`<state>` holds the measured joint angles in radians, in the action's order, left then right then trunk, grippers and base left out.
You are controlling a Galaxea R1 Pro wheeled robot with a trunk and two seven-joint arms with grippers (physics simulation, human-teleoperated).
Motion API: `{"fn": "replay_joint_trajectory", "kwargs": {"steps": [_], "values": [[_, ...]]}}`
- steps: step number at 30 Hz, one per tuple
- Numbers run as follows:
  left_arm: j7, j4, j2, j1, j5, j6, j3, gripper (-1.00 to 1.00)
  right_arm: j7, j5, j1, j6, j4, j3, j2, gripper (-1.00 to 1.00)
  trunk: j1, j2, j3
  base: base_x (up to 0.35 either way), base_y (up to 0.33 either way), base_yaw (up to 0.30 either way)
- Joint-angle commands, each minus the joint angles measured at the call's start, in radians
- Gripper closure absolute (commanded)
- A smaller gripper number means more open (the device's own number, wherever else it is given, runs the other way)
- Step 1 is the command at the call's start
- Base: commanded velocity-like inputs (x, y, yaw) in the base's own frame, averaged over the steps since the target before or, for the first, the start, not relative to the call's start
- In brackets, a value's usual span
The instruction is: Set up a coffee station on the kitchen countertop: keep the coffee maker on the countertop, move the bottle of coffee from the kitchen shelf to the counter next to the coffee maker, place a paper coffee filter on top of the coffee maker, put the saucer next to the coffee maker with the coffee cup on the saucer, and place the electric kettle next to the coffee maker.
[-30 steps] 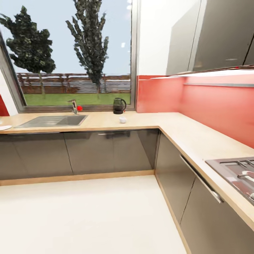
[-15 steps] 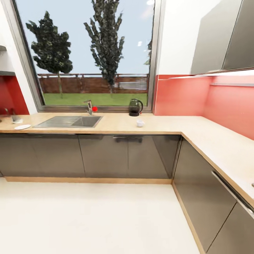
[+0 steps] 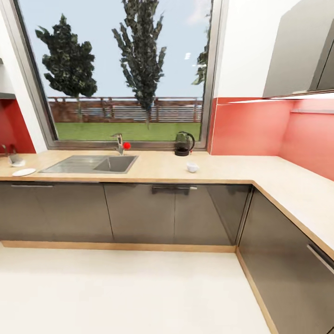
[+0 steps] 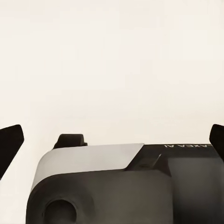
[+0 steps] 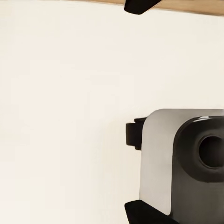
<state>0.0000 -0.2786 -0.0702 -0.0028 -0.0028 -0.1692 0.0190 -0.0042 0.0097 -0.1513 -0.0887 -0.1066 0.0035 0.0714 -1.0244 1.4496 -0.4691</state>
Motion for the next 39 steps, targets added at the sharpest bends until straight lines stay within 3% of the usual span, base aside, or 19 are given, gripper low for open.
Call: {"fn": "replay_joint_trajectory", "kwargs": {"steps": [1,9,29,39], "values": [[0.000,0.000,0.000,0.000,0.000,-0.003,0.002,-1.00,0.000,0.001,-0.001,-0.004,0.001,0.001,0.000,-1.00,-0.001,0.000,-0.001,0.327,0.094,0.001],[0.000,0.000,0.000,0.000,0.000,-0.003,0.002,-1.00,-0.002,0.001,-0.001,-0.006,0.001,0.001,-0.001,-1.00,-0.001,0.000,-0.002,0.327,0.070,0.073],[0.000,0.000,0.000,0.000,0.000,-0.003,0.002,-1.00,-0.005,0.001,-0.001,-0.006,0.000,0.003,-0.002,-1.00,-0.001,0.000,-0.009,0.327,0.006,0.262],[0.000,0.001,0.000,0.000,0.000,-0.003,0.002,-1.00,-0.006,0.001,-0.001,-0.006,-0.001,0.003,-0.002,-1.00,-0.001,0.000,-0.013,0.299,0.171,0.268]]}}
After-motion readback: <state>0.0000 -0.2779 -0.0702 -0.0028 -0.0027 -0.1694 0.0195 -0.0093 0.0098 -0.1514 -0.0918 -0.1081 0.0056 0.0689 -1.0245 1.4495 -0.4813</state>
